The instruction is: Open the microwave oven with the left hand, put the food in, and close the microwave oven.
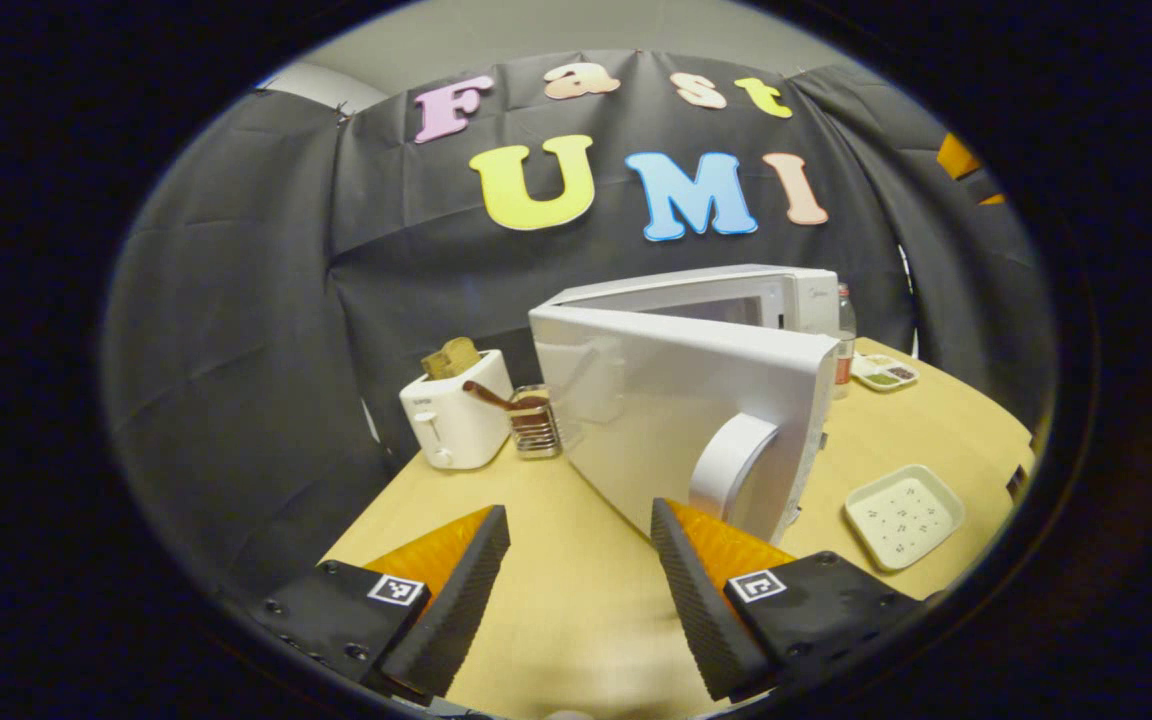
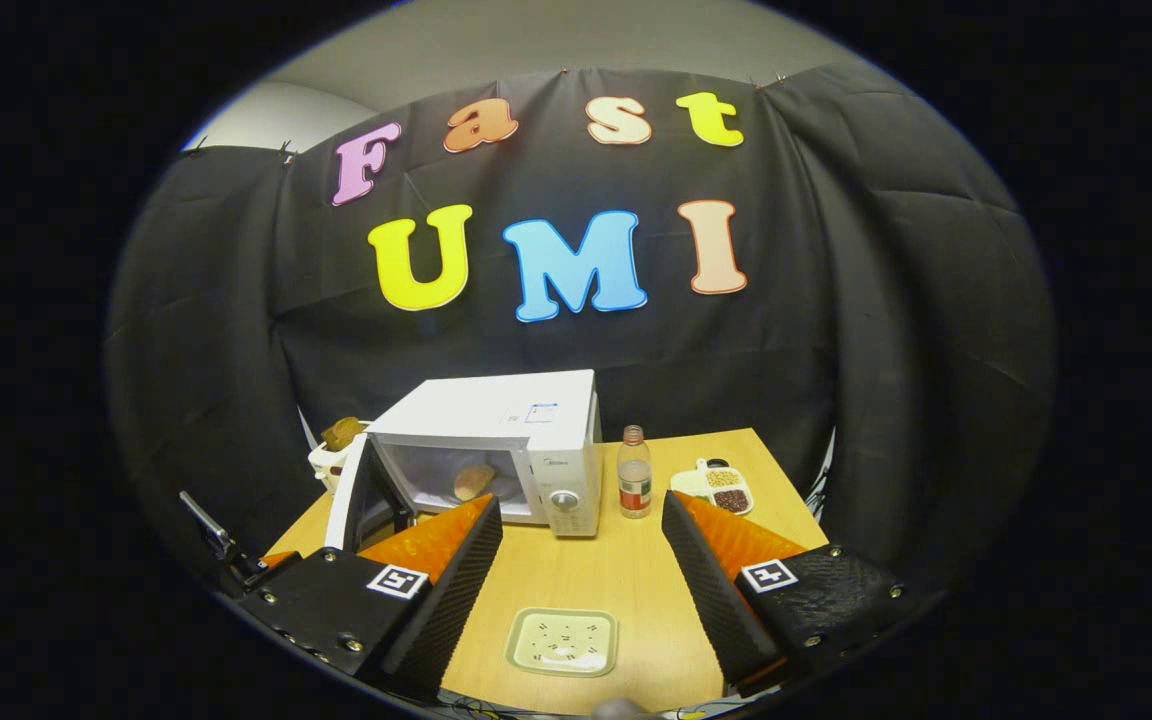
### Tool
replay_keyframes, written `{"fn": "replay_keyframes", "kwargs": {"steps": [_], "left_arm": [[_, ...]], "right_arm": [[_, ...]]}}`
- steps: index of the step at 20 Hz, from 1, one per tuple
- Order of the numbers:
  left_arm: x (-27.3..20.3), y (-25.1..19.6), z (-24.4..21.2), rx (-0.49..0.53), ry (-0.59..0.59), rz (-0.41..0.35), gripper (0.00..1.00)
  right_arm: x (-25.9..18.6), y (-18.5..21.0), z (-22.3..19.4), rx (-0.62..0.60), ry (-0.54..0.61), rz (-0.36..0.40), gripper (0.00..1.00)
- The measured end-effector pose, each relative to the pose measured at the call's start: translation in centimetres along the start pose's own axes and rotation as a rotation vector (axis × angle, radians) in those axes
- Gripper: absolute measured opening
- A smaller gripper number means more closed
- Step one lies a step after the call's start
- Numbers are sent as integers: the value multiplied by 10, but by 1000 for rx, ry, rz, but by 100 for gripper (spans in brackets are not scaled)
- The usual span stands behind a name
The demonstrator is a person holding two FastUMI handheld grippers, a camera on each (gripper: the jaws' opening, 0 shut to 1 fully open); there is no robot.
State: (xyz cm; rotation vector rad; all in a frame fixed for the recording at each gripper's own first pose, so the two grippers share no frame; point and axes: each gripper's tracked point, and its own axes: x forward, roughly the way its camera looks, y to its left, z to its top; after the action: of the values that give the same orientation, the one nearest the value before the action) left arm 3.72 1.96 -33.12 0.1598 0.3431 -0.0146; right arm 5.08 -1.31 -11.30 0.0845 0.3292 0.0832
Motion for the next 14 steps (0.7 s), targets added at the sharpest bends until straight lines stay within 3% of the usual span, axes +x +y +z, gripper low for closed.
{"fn": "replay_keyframes", "kwargs": {"steps": [14], "left_arm": [[67, -128, 46, 51, -50, -181, 95]], "right_arm": [[-18, -84, -19, 58, 45, -138, 98]]}}
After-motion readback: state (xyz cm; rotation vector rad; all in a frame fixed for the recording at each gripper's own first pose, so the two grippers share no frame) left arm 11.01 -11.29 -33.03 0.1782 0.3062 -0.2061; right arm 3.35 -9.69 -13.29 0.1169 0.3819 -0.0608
